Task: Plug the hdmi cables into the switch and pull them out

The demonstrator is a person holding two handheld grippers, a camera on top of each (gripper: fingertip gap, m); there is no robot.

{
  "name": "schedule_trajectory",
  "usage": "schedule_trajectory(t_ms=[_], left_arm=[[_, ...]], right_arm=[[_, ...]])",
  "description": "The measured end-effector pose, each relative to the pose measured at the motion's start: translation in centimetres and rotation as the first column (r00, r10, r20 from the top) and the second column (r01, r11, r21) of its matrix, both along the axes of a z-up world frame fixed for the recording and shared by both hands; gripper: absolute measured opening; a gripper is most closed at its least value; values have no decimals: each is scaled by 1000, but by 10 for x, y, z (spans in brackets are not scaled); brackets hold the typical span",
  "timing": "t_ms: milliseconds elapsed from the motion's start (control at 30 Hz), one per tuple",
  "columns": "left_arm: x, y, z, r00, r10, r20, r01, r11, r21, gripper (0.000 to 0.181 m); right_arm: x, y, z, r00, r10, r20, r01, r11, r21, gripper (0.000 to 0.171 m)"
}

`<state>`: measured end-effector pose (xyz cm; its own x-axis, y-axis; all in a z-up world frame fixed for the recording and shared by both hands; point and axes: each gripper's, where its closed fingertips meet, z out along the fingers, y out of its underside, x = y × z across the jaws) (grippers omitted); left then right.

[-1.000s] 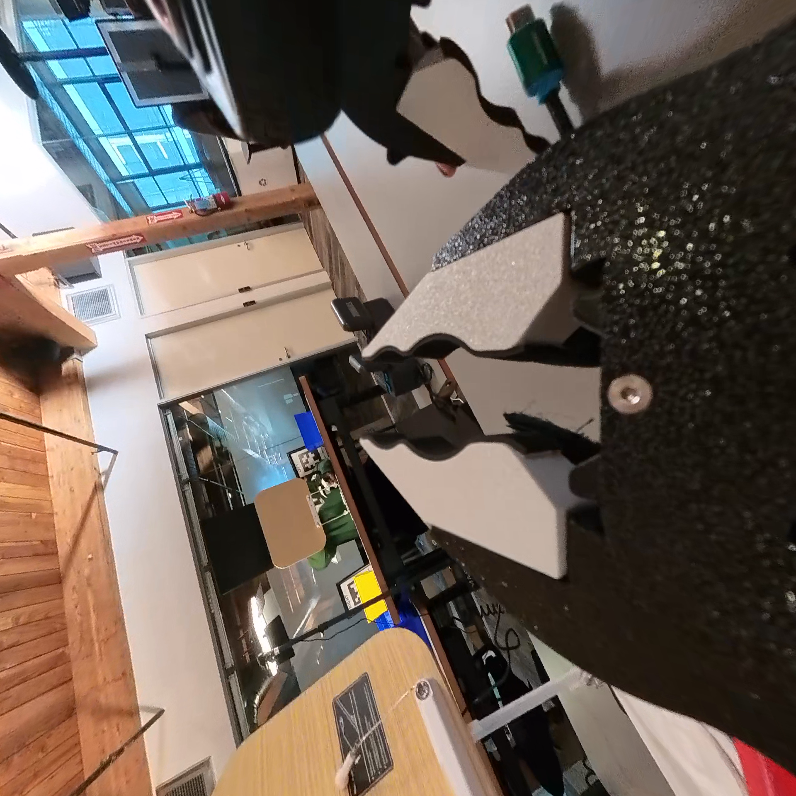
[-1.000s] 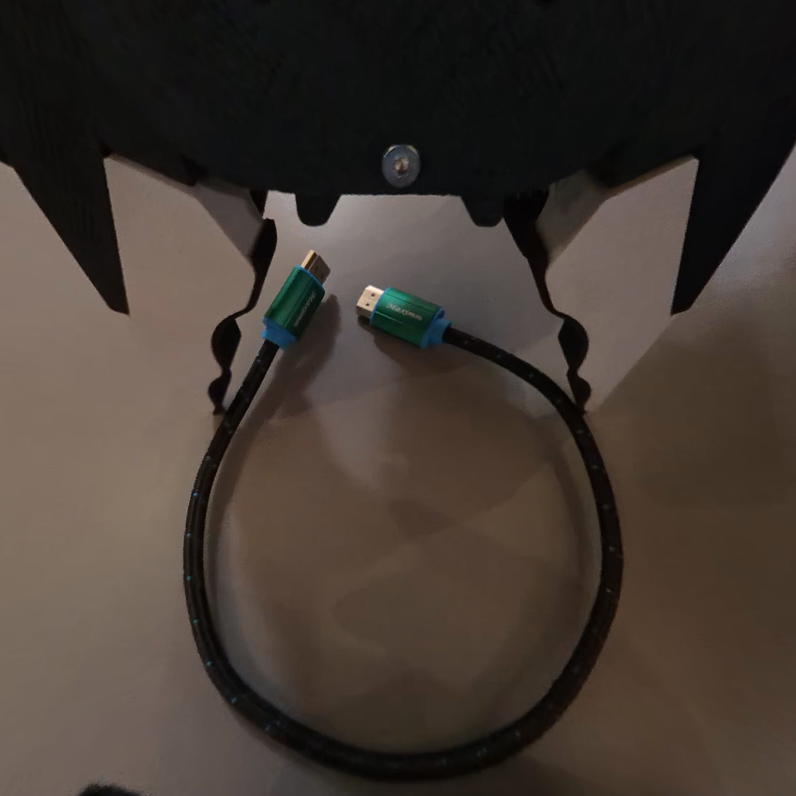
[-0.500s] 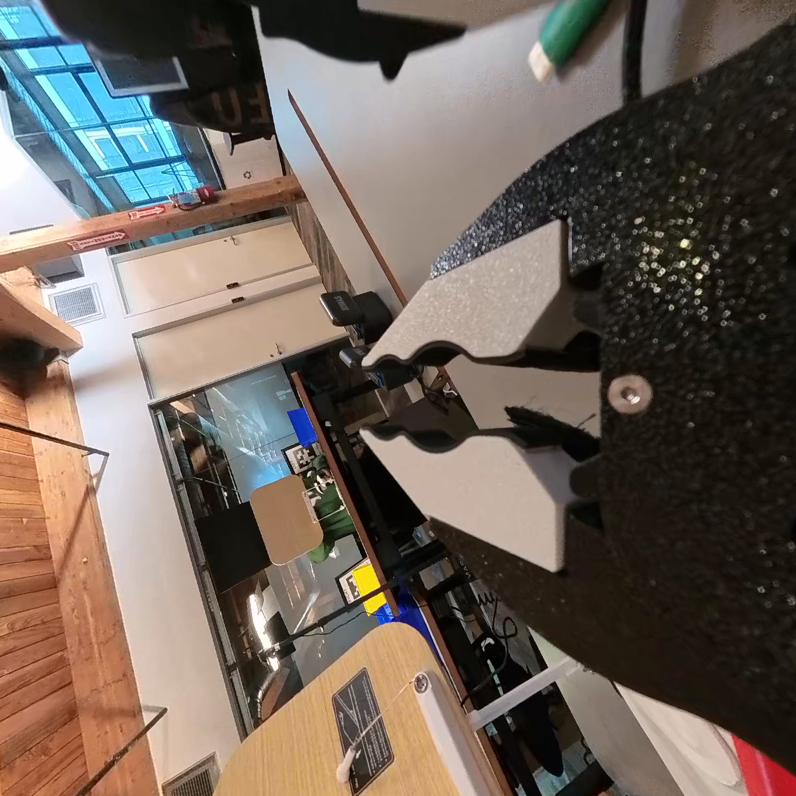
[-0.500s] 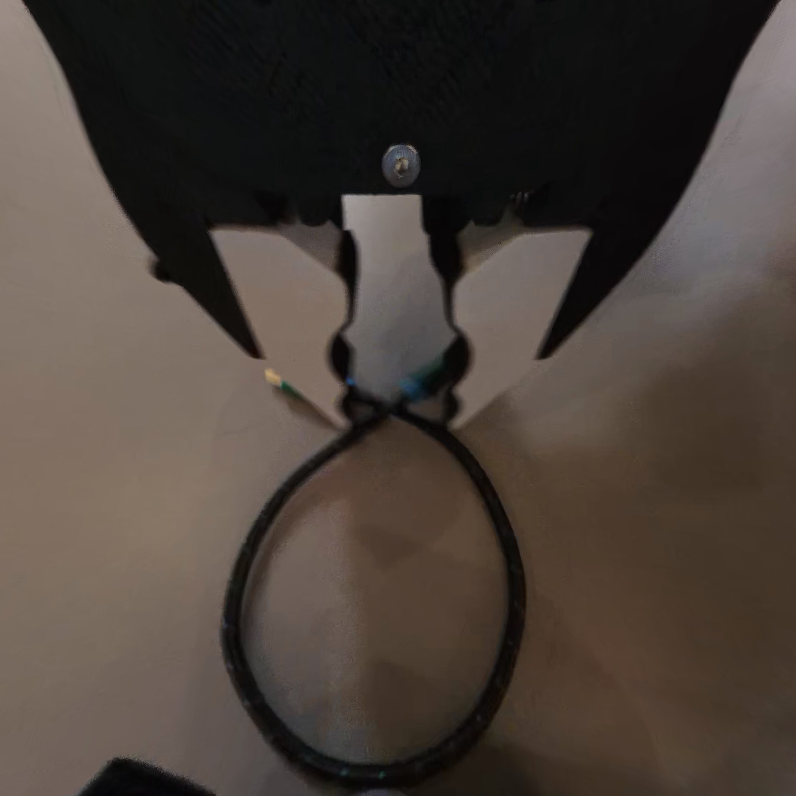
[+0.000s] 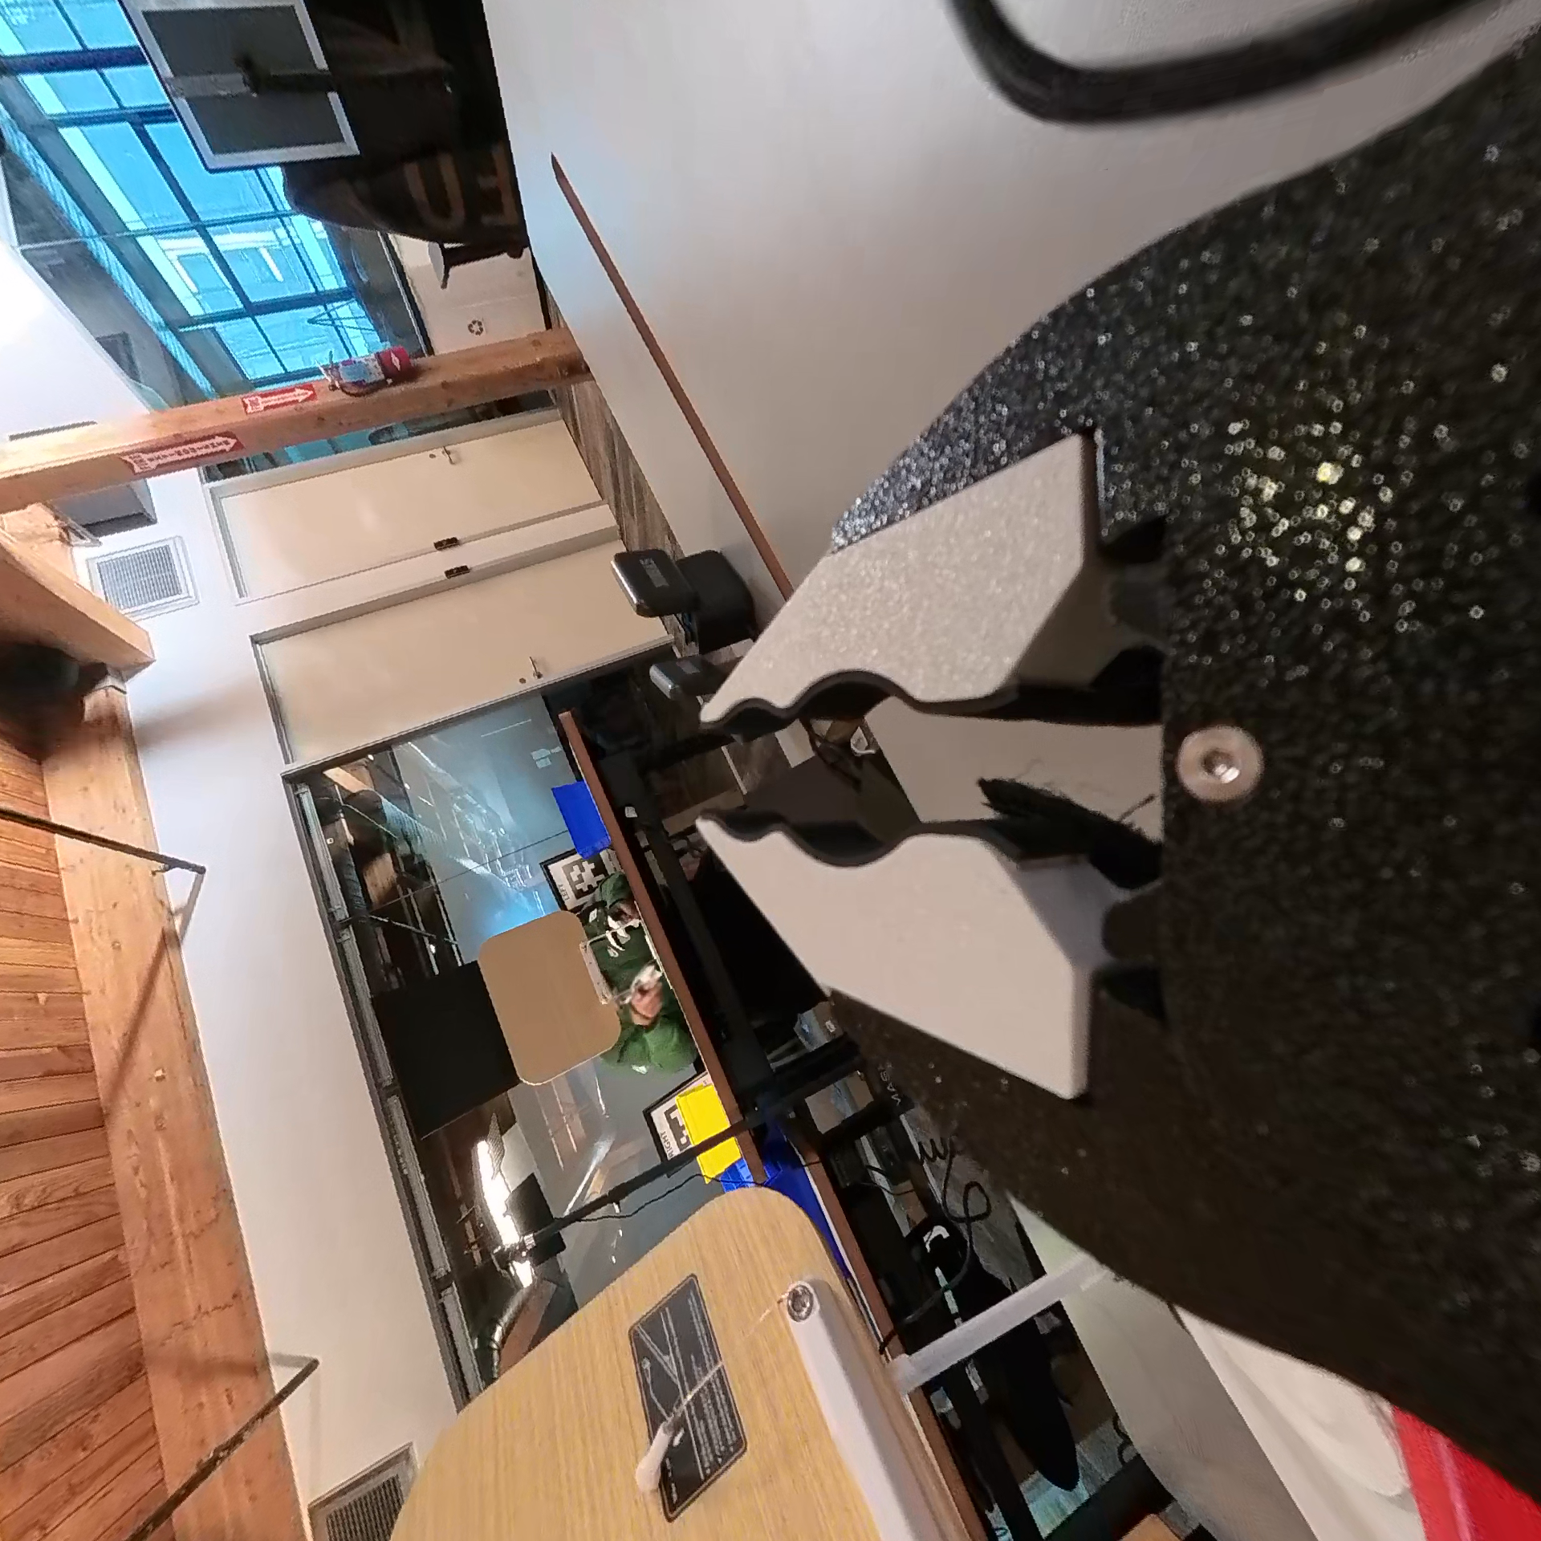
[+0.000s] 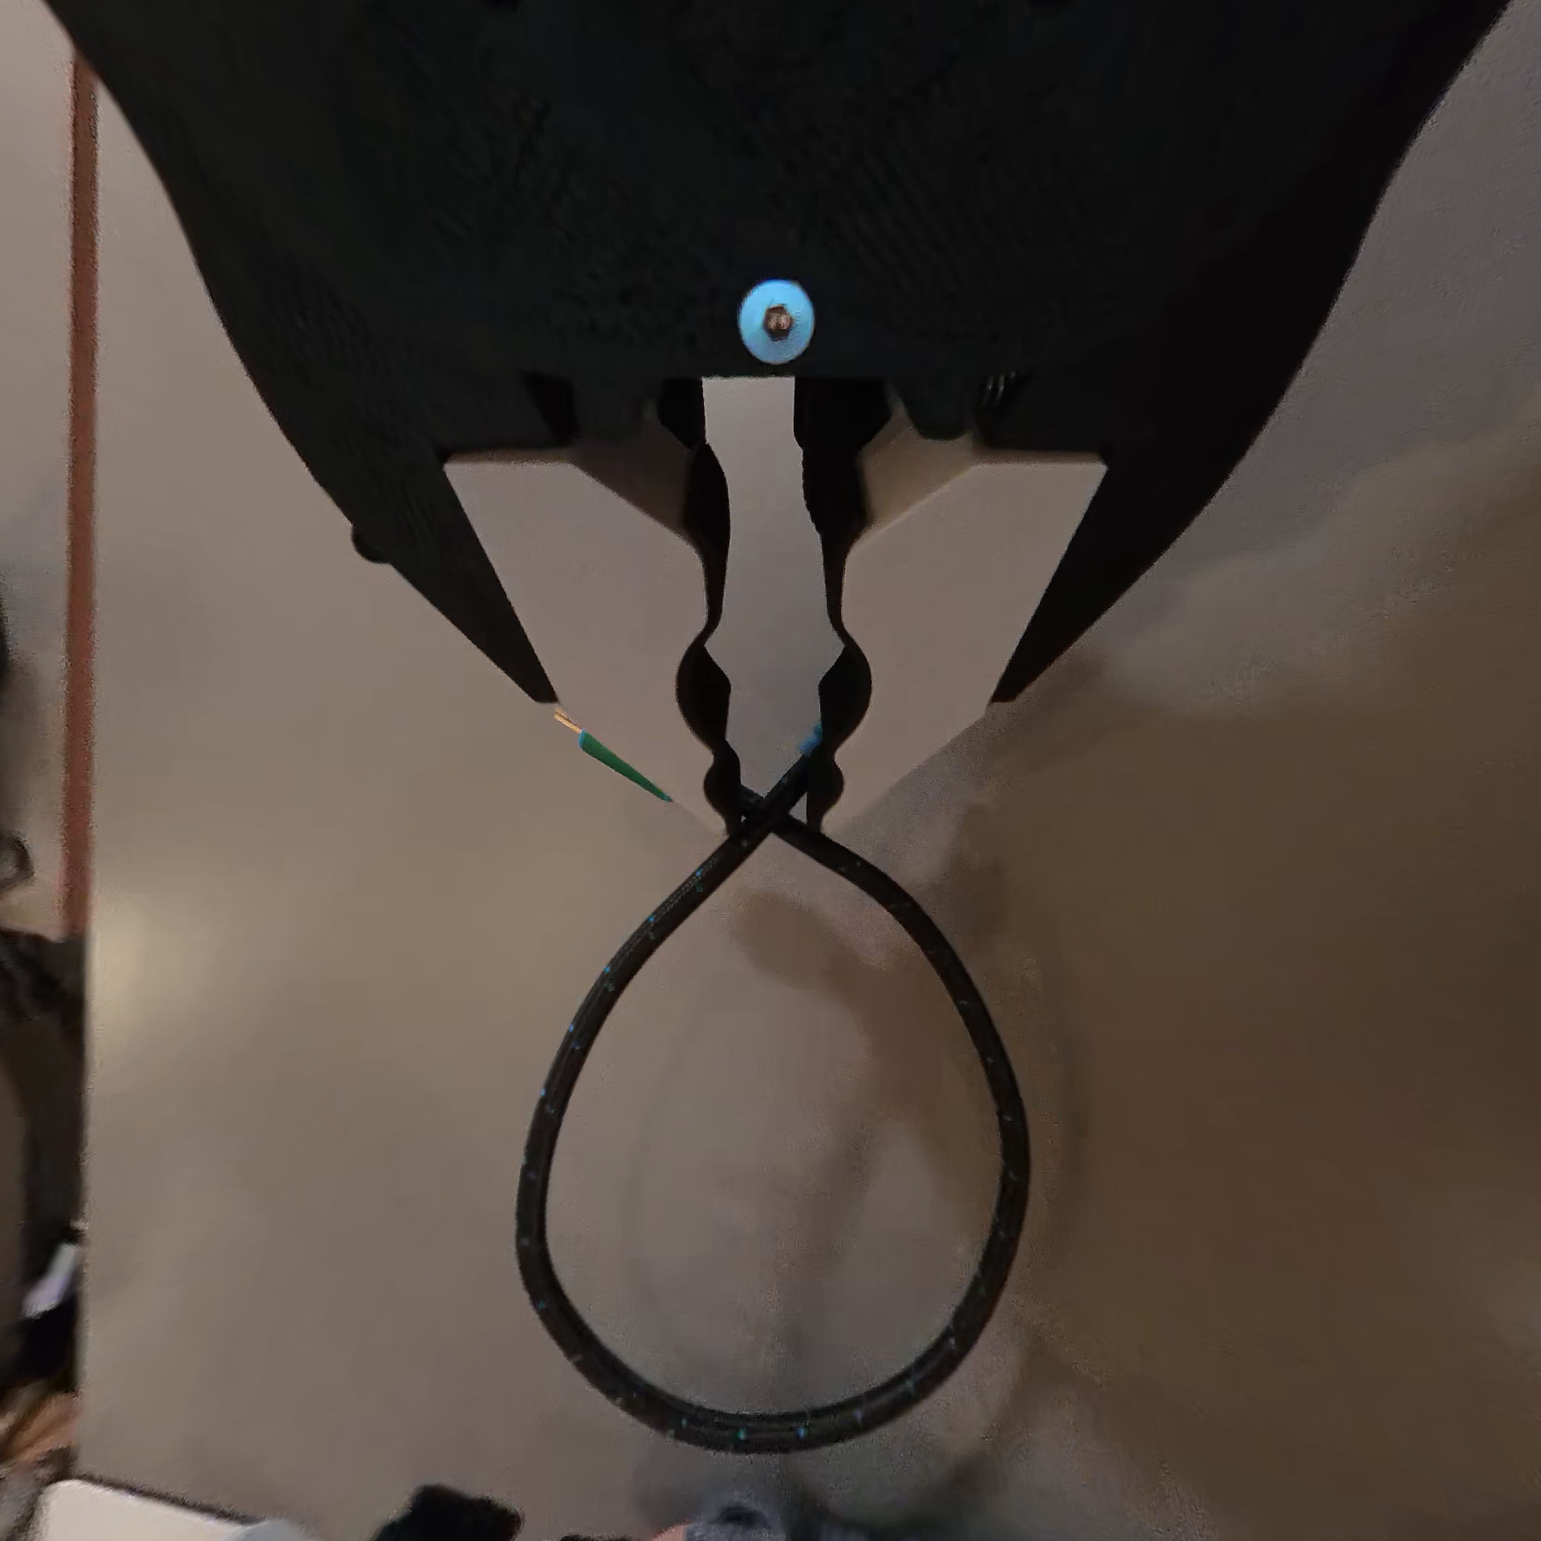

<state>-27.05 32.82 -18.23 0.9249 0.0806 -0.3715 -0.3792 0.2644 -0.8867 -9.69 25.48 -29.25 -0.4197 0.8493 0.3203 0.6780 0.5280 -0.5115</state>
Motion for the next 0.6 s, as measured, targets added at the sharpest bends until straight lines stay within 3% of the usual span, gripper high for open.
schedule_trajectory(t_ms=[133,233,367,467,533,600], left_arm=[[6,1,-4,1000,-15,-19,15,1000,-15,13],[15,3,-9,997,-28,-70,25,999,-34,12],[29,4,-14,986,-45,-159,38,998,-49,11],[36,6,-18,979,-57,-197,46,997,-63,11],[40,7,-19,975,-64,-212,50,996,-70,11],[42,7,-21,972,-69,-224,54,996,-74,11]], right_arm=[[54,4,45,988,-96,-118,102,994,44,14],[113,17,93,973,-178,-148,202,964,172,14],[217,53,165,910,-380,-165,415,836,359,14],[313,83,202,801,-591,-95,553,669,496,14],[378,98,214,682,-731,6,590,555,587,14],[430,104,211,551,-824,133,594,499,631,14]])
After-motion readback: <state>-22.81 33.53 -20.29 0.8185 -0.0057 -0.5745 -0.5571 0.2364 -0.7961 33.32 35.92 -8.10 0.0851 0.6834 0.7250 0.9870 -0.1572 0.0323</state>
